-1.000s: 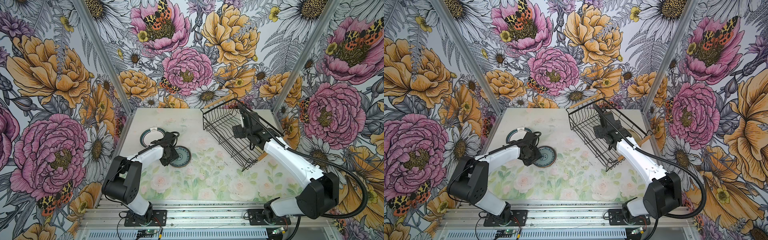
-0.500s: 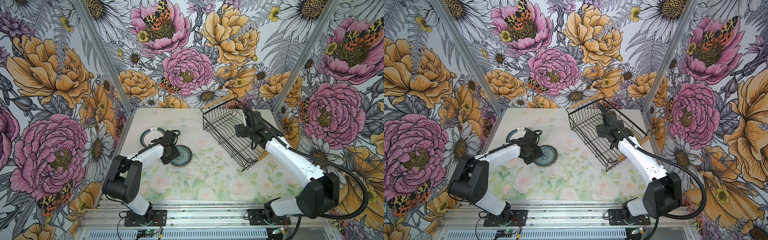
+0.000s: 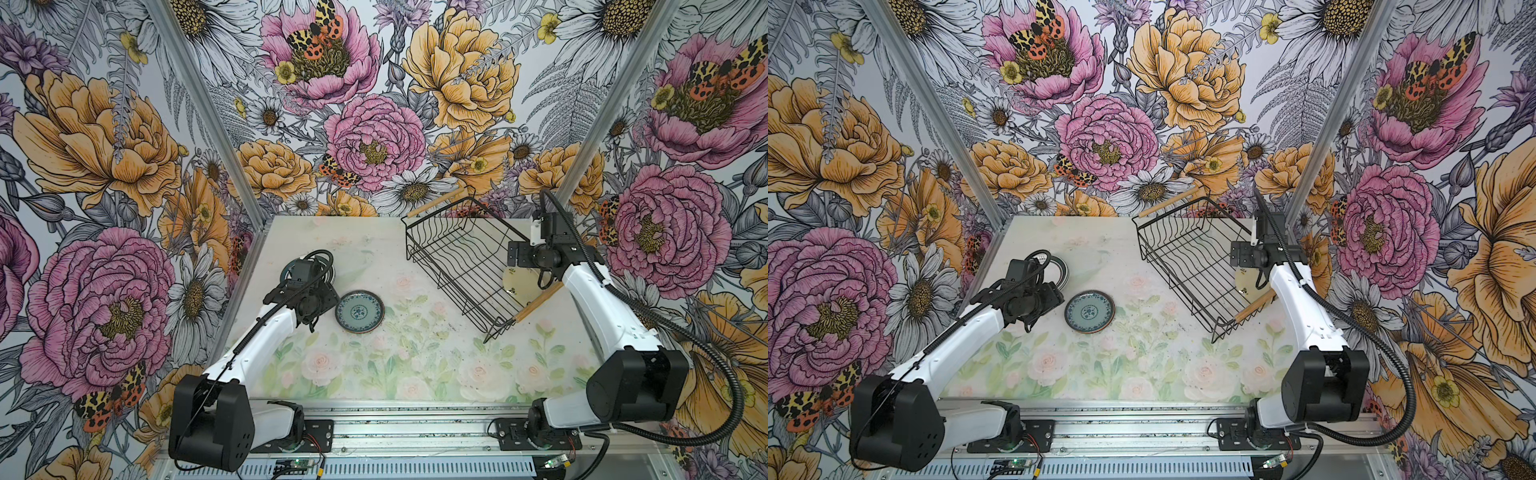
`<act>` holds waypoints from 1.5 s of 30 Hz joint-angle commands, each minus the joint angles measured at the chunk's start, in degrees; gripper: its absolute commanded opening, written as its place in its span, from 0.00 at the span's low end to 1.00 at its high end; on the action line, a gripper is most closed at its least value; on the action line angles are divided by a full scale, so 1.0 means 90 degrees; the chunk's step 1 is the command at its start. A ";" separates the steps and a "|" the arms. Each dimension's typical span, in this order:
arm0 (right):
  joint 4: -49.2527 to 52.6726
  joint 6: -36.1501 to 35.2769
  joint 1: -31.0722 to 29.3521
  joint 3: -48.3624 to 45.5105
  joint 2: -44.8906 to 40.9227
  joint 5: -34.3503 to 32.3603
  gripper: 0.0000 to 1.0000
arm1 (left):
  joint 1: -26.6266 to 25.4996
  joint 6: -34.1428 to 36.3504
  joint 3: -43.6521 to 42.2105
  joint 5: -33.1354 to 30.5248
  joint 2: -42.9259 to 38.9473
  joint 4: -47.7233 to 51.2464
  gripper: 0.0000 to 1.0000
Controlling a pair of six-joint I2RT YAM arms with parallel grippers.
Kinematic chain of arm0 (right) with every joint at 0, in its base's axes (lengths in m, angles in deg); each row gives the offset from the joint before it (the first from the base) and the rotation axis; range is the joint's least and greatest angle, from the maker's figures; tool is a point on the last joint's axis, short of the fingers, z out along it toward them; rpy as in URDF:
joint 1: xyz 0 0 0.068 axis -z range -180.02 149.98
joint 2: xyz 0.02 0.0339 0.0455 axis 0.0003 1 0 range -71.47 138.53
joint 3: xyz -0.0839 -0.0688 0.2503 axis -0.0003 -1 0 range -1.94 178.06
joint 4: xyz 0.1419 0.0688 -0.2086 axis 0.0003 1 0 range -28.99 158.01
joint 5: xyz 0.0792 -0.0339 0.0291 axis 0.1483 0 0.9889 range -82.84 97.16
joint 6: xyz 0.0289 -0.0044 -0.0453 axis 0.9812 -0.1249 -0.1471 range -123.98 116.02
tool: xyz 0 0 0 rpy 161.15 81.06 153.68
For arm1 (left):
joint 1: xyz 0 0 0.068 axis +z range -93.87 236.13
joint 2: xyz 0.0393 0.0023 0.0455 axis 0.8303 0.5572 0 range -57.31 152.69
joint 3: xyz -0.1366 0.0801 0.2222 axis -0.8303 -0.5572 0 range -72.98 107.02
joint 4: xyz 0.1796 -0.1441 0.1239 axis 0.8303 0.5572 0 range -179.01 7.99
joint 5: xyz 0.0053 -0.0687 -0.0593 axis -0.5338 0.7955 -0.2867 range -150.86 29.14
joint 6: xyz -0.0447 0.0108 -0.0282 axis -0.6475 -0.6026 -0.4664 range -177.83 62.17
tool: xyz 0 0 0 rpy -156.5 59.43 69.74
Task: Unload the plates from the dish rack
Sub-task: 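Reach the right gripper into the rack and close on a cream plate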
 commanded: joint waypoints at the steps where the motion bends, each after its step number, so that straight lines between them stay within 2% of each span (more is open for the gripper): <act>1: 0.0637 -0.0348 0.0005 0.0260 0.0221 0.0416 1.00 | 0.0203 0.0452 0.0112 0.0147 -0.0257 -0.0002 0.75; 9: 0.1068 -0.0392 0.0162 0.0190 0.0326 0.0126 1.00 | 0.0691 0.0758 0.0443 0.0427 -0.0456 0.0012 0.82; 16: 0.1100 -0.0517 0.0349 0.0105 0.0550 -0.0025 0.99 | 0.0808 0.0838 0.0597 0.0601 -0.0473 0.0004 0.87; 22: 0.1084 -0.0635 0.0486 0.0090 0.0829 0.0002 0.91 | 0.0876 0.0877 0.0649 0.0649 -0.0587 0.0000 0.92; 25: 0.1077 -0.0640 0.0528 0.0105 0.0980 -0.0006 0.87 | 0.0952 0.0889 0.0696 0.0720 -0.0599 0.0000 0.99; 30: 0.1069 -0.0658 0.0575 0.0126 0.1141 -0.0054 0.83 | 0.0982 0.0916 0.0710 0.0836 -0.0604 -0.0118 0.99; 33: 0.1074 -0.0720 0.0600 0.0097 0.1161 -0.0044 0.77 | 0.0984 0.0916 0.0710 0.0870 -0.0596 -0.0202 0.99; 36: 0.1074 -0.0739 0.0624 0.0083 0.1183 -0.0073 0.65 | 0.1022 0.0935 0.0721 0.0898 -0.0545 -0.0266 0.99; 38: 0.1074 -0.0758 0.0625 0.0066 0.1198 -0.0103 0.62 | 0.1044 0.0941 0.0720 0.0937 -0.0484 -0.0286 0.99; 45: 0.1061 -0.0962 0.0625 -0.0051 0.1199 -0.0482 0.43 | 0.1142 0.0946 0.0681 0.0893 -0.0519 -0.0449 0.99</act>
